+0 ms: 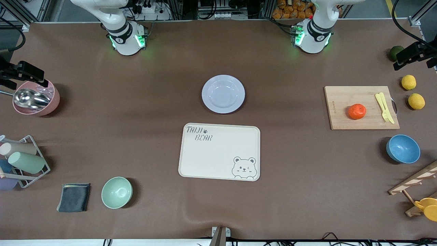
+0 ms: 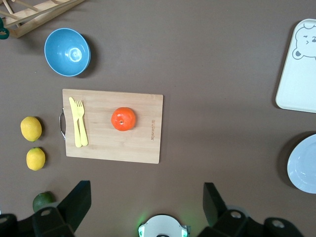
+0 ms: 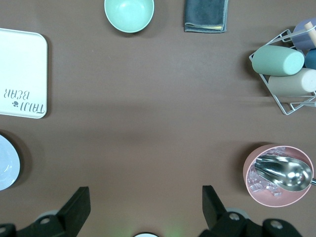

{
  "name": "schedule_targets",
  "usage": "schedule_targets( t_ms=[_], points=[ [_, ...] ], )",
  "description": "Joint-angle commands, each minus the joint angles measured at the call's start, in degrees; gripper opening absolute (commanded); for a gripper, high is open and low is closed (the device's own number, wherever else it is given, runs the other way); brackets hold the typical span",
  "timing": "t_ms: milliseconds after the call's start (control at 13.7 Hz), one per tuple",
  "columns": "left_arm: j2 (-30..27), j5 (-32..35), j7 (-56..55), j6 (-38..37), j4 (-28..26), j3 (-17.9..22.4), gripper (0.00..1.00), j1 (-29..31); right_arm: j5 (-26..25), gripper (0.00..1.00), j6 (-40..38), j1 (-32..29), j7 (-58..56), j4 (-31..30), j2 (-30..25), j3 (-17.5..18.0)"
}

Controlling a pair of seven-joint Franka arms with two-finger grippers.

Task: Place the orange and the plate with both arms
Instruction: 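Reach the left gripper toward the orange on the cutting board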

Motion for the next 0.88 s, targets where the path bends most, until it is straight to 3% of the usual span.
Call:
schedule_targets(
  t_ms=[0,220,366,659,806],
  points=[
    [0.21,1.49,0.13,-0.76,1.08,-0.15,1.0,0.2,0.33,1.0,-0.34,-0.33,0.59,0.27,0.1,0.42],
    [1.52,1.49,0.39,-0.76,0.82,-0.24,1.0,1.08,0.33,1.0,-0.17,-0.42,0.6,0.27,0.19,0.42],
    [1.79,1.49,0.75,-0.24,-2.5,-0.32,1.0,2.57,0.33,1.0,-0.25,-0.42,0.68,0.19,0.28,0.42],
    [1.0,2.88,1.01,14.67,-18.22,-0.59,1.0,6.34,0.33,1.0,-0.25,-0.51,0.25,-0.17,0.37,0.51],
    [1.61,3.07,1.01,20.49,-23.51,-0.59,1.0,6.97,0.33,1.0,-0.34,-0.51,0.25,-0.17,0.37,0.42]
  ],
)
